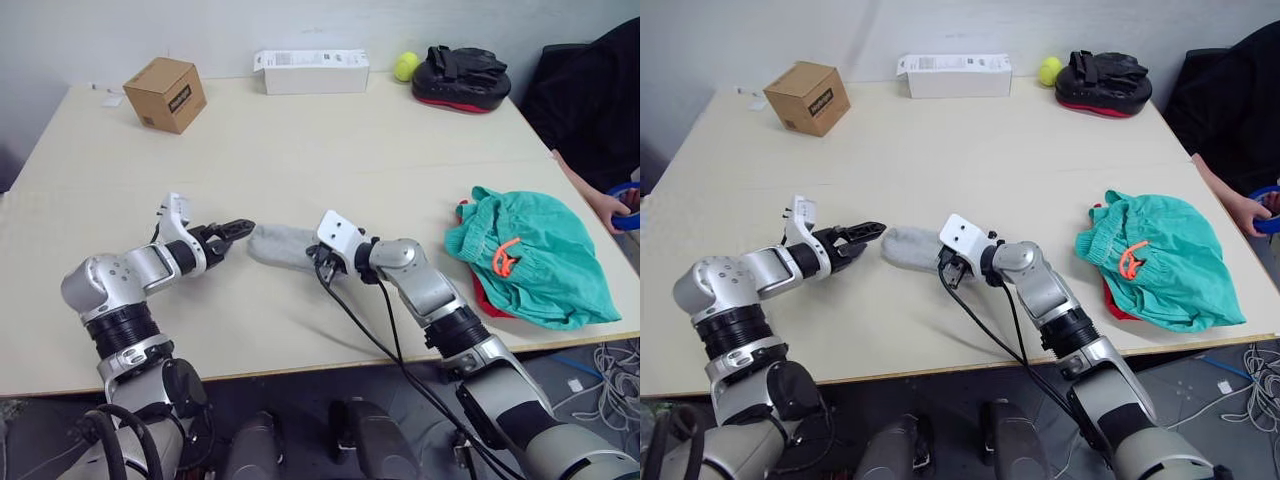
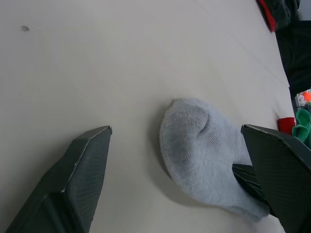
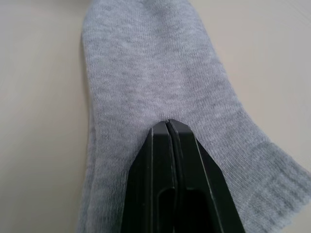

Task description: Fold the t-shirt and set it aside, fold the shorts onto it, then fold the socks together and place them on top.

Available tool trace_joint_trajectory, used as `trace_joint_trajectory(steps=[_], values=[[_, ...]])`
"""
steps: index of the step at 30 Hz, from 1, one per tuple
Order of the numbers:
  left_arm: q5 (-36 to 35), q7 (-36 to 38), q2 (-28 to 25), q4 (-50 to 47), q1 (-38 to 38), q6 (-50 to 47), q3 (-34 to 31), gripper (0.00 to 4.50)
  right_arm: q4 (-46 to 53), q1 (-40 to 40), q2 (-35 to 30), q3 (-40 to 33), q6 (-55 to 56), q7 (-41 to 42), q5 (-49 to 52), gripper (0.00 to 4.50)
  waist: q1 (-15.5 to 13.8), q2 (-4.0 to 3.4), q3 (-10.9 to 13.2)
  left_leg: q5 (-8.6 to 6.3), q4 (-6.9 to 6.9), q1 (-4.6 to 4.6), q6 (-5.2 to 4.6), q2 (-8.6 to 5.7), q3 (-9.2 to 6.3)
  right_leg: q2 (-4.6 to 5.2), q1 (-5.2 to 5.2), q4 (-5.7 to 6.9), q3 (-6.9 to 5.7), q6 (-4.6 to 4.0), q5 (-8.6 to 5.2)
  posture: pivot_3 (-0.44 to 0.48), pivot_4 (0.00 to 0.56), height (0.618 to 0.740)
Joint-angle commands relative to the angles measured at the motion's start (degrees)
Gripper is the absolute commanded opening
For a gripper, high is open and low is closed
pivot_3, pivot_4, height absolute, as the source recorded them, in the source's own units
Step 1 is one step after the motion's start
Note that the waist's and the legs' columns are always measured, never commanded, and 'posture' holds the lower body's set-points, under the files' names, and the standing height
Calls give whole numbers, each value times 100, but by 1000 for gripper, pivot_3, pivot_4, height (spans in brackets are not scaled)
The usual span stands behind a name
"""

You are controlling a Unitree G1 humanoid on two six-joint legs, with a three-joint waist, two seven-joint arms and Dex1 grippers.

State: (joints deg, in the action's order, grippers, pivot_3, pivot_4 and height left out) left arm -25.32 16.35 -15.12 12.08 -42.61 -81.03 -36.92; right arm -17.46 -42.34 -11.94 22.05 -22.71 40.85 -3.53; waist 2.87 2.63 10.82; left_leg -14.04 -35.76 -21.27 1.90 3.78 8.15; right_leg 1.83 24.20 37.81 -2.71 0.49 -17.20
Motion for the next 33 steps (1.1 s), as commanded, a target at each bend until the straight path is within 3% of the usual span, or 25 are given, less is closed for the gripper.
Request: trace_joint_trajectory(steps=[1, 2, 5, 17, 20, 25, 29, 33], values=[[10, -134, 175, 474, 23, -87, 277, 4483, -28, 60, 48, 66, -64, 97, -30, 0, -14, -1, -2, 0, 1, 2, -1, -1, 0, 1, -2, -1, 0, 0, 0, 0, 150, 740], [-6, -146, 180, 498, 10, -85, 288, 4483, -27, 61, 50, 64, -65, 96, -30, 0, -29, -2, -3, 0, 2, 3, -1, -2, 0, 2, -3, -1, 0, 0, 0, 0, 150, 740], [-111, -128, 187, 556, -42, -85, 229, 3920, -17, 72, 52, 58, -75, 85, -30, 0, -55, -3, -3, 0, 3, 4, 0, -2, 0, 3, -4, -1, 0, 1, 0, 0, 150, 740], [-397, -84, -35, 329, -216, -373, 23, 129, -33, 81, 55, 55, -44, 60, -51, 0, -5, -1, -2, 3, 25, -9, 6, 0, 10, 2, 20, -7, 1, 1, -1, 0, 150, 740], [-561, 129, -157, -99, -310, -493, 413, 34, -34, 99, 48, 56, -33, 61, -62, 0, 23, 1, -1, 6, 40, -13, 13, 1, 10, 0, 29, -9, 1, 1, -1, 0, 150, 740], [-713, 777, -602, -1011, -369, -301, 2001, 34, -69, 125, 43, 54, -20, 53, -79, 0, 31, 5, 1, 9, 52, -13, 21, 0, 12, 0, 32, -14, 2, 0, -2, 0, 150, 740], [-254, 1297, -1219, -1545, -376, 618, 3608, 34, -94, 170, 66, 75, -9, 23, -96, 0, 41, 4, 1, 10, 60, -10, 23, -1, 16, -1, 31, -20, 6, -1, -3, 0, 150, 740], [338, 1645, -1709, -1700, -479, 1499, 4806, 34, -132, 196, 87, 84, 15, -1, -109, 0, 47, 4, 1, 10, 71, -4, 27, 1, 18, -4, 32, -25, 9, -14, -10, 0, 150, 740]])
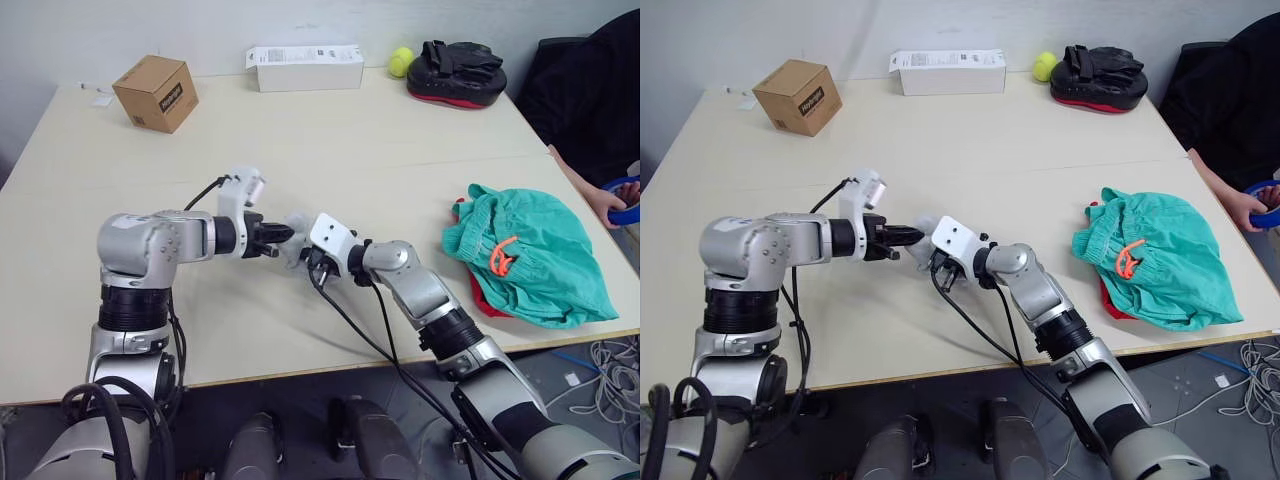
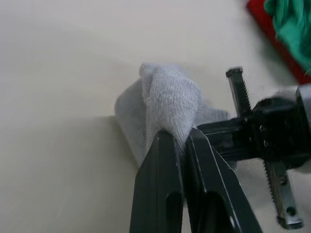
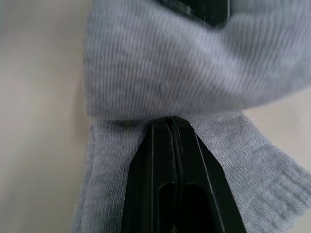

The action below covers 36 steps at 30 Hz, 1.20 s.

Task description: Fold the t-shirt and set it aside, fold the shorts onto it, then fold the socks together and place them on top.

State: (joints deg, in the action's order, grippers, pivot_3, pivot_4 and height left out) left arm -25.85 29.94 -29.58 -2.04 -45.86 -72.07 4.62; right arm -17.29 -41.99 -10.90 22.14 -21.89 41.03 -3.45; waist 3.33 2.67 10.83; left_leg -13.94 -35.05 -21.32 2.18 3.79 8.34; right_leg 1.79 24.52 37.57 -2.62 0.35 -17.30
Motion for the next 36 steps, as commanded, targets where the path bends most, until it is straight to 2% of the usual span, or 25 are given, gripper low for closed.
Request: trace_joint_trajectory(steps=[1, 4, 7, 12, 16, 21, 25, 32, 36], values=[[570, 357, -368, -319, -185, 837, 915, 34, -162, 172, -17, 79, -50, -24, -123, 0, 1, 0, 0, 0, 0, 0, 1, 1, 0, -1, 1, 0, 1, -1, -1, 0, 150, 740], [892, 343, -397, -195, -350, 1231, 1152, 34, -233, 194, -26, 88, 16, -43, -150, 0, -4, 0, 0, 0, 1, -1, 1, 2, -2, -1, 2, -1, 0, -7, -4, 0, 150, 740], [726, 358, -241, -100, -511, 1125, 781, 34, -252, 225, -47, 89, 53, -57, -162, 0, -5, 0, 0, 1, -2, -4, -5, 1, -3, -1, 2, -3, 1, -6, -5, 0, 150, 740], [-155, 463, 371, 10, -657, 52, -172, 34, -332, 262, -75, 102, 154, -96, -208, 0, -7, 0, 0, 12, -3, -6, -26, 1, -8, -2, 0, -2, 0, 1, -9, 0, 150, 740], [-222, 303, 628, 336, -542, -278, -391, 34, -316, 278, -73, 88, 154, -113, -208, 0, -6, 0, 0, 13, -3, -5, -28, 0, -8, -4, 0, 1, 1, 4, -10, 0, 150, 740], [-24, 347, 621, 485, -318, 6, -66, 34, -266, 307, -94, 62, 126, -111, -228, 0, -7, 0, 0, 7, -3, -3, -14, 0, -10, -3, -1, 3, 1, 4, -10, 0, 150, 740], [-145, 313, 782, 611, -231, -33, -233, 34, -224, 342, -146, 22, 107, -114, -238, 0, -16, 0, 0, 5, -4, -3, -10, 0, -10, -2, -2, 3, 0, 4, -10, 0, 150, 740], [-369, 160, 1108, 1124, -89, -141, -1001, 34, -78, 424, -215, 6, 50, -87, -240, 0, -24, 0, 0, 5, -4, -5, -13, -1, -12, -2, -2, 2, -1, 5, -11, 0, 150, 740], [-477, 108, 1153, 1169, -66, -253, -1219, 1100, -48, 432, -244, 6, 22, -78, -235, 0, -24, 0, 0, 4, -4, -5, -11, -2, -12, -1, -2, 2, -2, 7, -12, 0, 150, 740]])
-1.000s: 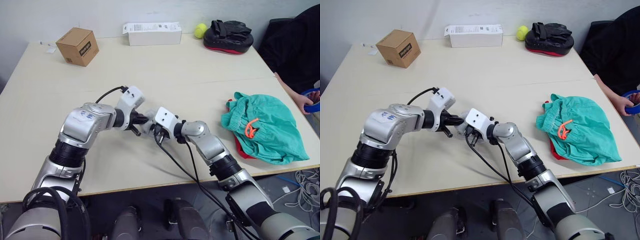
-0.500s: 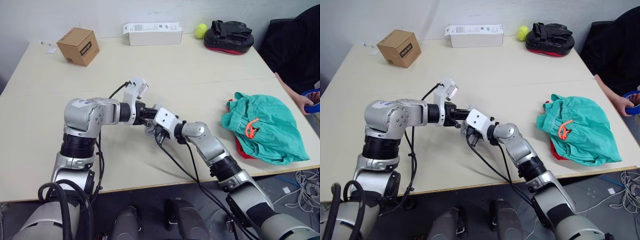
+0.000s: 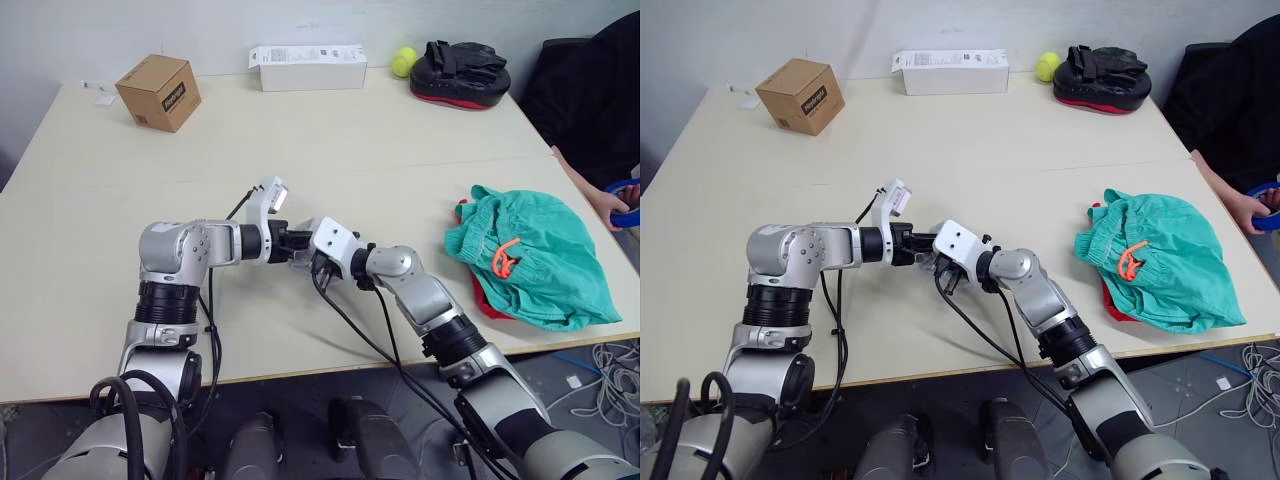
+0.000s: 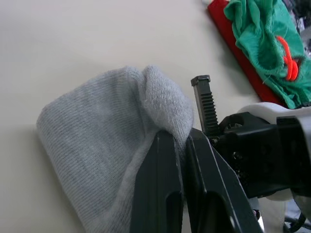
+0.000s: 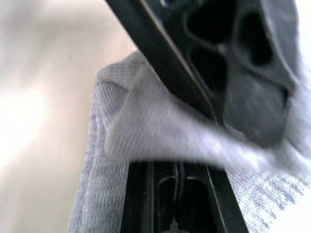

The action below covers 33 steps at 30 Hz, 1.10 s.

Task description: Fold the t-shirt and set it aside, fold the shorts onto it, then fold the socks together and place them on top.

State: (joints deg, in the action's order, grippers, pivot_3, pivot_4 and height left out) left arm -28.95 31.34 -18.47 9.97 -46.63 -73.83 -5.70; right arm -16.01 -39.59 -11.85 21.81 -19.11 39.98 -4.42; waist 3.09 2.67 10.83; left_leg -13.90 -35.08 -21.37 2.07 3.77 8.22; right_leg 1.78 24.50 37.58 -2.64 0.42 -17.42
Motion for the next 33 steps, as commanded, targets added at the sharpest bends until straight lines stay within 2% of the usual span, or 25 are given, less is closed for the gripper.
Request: trace_joint_trajectory(steps=[1, 11, 12, 15, 20, 22, 26, 29, 33], values=[[-224, -43, 79, -27, 5, -135, -278, 1416, -175, 192, -159, 40, -257, 31, -137, 0, -2, 0, 0, -1, 0, 0, 1, 0, 0, 0, 0, 0, 0, 0, 0, 0, 150, 740], [-736, -101, 217, -169, -91, -827, -1199, 4432, -185, 205, -241, 46, -249, 69, -141, 0, -2, 0, 0, -3, 0, 0, 5, 0, 0, 0, 0, 0, -2, 0, 0, 0, 150, 740], [-759, -90, 205, -191, -89, -855, -1255, 4491, -188, 203, -243, 45, -246, 71, -141, 0, -3, 0, 0, -3, 0, 0, 5, 0, 0, 0, 0, 0, -2, 0, 0, 0, 150, 740], [-896, -146, 219, -175, -188, -964, -1646, 4491, -191, 200, -245, 43, -246, 77, -141, 0, -1, 0, 0, -3, 0, 0, 5, -1, 0, 2, -1, 0, -2, 0, 0, 0, 150, 740], [-1255, -420, 173, -44, -480, -962, -2690, 4491, -183, 199, -249, 49, -255, 81, -141, 0, -1, 0, 0, -3, 0, 0, 6, 0, -1, 1, 0, 0, -3, 0, 0, 0, 150, 740], [-1118, -531, 39, 5, -399, -812, -2647, 4491, -184, 196, -249, 49, -258, 79, -138, 0, 0, 0, 0, -4, 0, 1, 7, -1, -1, 1, -1, -1, -3, 1, 0, 0, 150, 740], [-577, -694, -240, 172, -28, -55, -2061, 4491, -188, 197, -259, 57, -251, 84, -143, 0, 0, 0, 0, -6, 2, 4, 10, -1, 1, 2, -2, -1, -3, 1, -1, 0, 150, 740], [-223, -591, -342, 136, 217, 598, -1420, 3853, -180, 197, -263, 62, -254, 95, -144, 0, -7, 2, 0, -6, 1, 3, 10, 0, 1, 2, -1, -1, -3, 1, 0, 0, 150, 740], [128, -317, -340, 160, 348, 1216, -572, 2529, -153, 200, -270, 65, -266, 99, -139, 0, -13, 2, -1, -6, 1, 1, 10, -1, 2, 4, -2, -6, -3, 0, 0, 0, 150, 740]])
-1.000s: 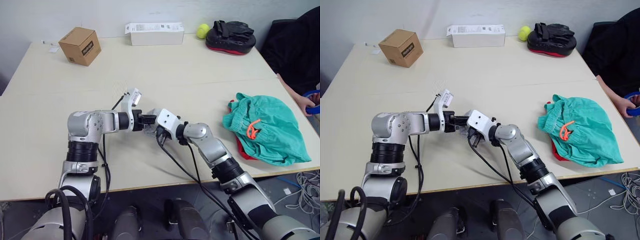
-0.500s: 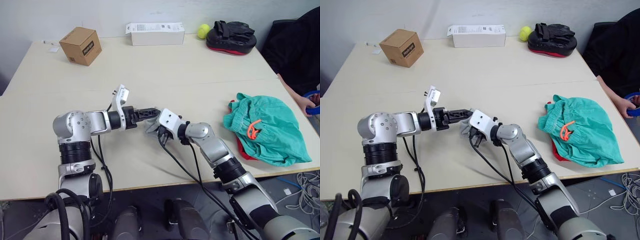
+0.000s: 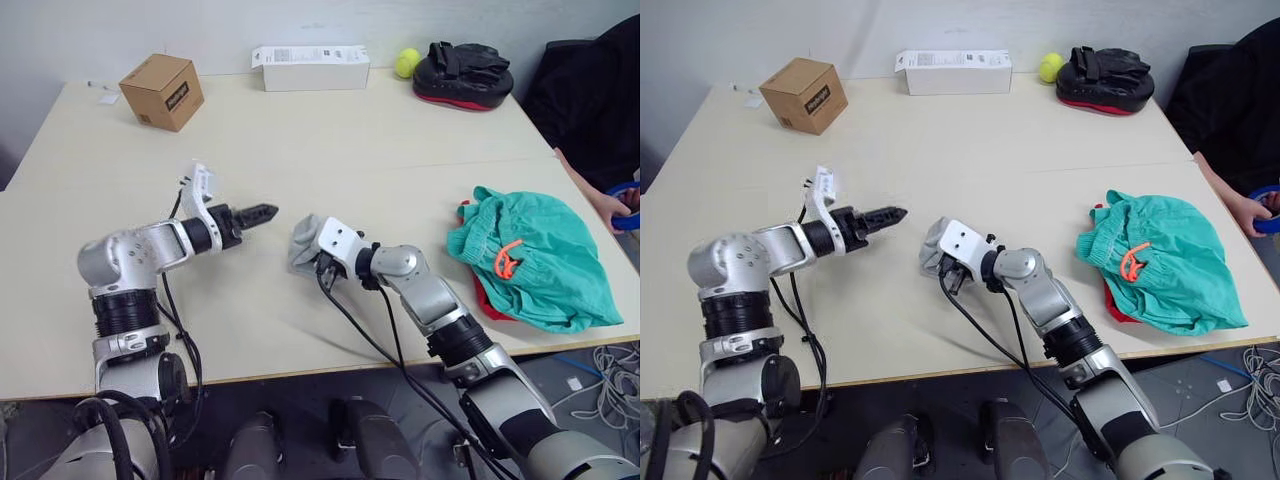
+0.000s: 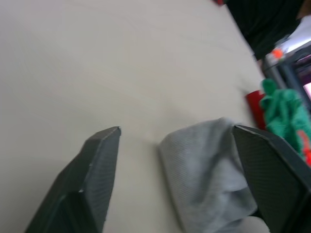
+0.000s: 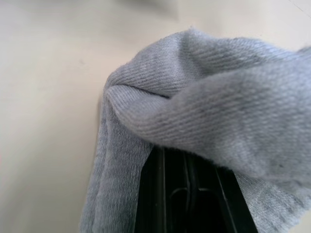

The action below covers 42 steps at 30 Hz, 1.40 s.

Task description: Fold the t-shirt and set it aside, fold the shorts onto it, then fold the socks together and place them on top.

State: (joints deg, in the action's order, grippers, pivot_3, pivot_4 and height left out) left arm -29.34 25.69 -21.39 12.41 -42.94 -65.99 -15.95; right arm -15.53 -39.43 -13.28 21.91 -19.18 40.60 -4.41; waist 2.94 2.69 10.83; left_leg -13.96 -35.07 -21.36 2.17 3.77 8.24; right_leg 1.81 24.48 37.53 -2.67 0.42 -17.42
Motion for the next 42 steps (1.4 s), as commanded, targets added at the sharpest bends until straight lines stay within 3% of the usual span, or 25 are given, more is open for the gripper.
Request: trace_joint_trajectory(steps=[1, 7, 8, 17, 29, 35, 42], values=[[245, 308, -42, -81, -16, 538, 653, 2193, -201, 181, -127, 55, -262, 37, -139, 0, 5, 0, 0, 0, 0, 0, 0, 0, 1, 0, 0, 0, 0, 0, 0, 0, 150, 740], [381, 563, 102, -132, -41, 772, 1337, 162, -190, 187, -127, 57, -283, 30, -143, 0, 7, 0, 0, -1, 4, -1, -2, 1, 1, -1, 1, -2, 0, 0, 0, 0, 150, 740], [420, 585, 88, -165, -23, 781, 1444, 42, -186, 190, -126, 54, -287, 27, -142, 0, 8, 0, 0, -1, 4, -1, -2, 1, 0, -1, 1, -2, 0, 0, 0, 0, 150, 740], [707, 995, -123, -601, 312, 985, 2348, 42, -13, 281, -161, -18, -377, -13, -109, 0, 4, -1, 0, -2, 3, -1, -4, 1, -2, -1, 0, -5, 1, 0, 0, 0, 150, 740], [1121, 1149, -38, -362, 323, 1485, 2746, 42, 2715, 858, -1516, -960, -1984, 489, 581, 0, -137, -5, 2, -37, 1, -25, -58, -3, -2, 5, 0, -47, 0, 11, -6, 0, 150, 740], [1232, 1155, 47, -308, 321, 1572, 2736, 42, 2845, 170, -904, -1115, -2538, 201, 1058, 0, -106, -11, 6, -28, 2, -26, -66, 8, 0, -10, 5, -50, 0, 11, -6, 0, 150, 740], [1297, 1177, 46, -325, 340, 1570, 2710, 42, 2265, -17, -429, -480, -2300, -28, 860, 0, -124, -12, 6, -33, 0, -34, -67, 10, 1, -7, 7, -56, -2, 11, -8, 0, 150, 740]])
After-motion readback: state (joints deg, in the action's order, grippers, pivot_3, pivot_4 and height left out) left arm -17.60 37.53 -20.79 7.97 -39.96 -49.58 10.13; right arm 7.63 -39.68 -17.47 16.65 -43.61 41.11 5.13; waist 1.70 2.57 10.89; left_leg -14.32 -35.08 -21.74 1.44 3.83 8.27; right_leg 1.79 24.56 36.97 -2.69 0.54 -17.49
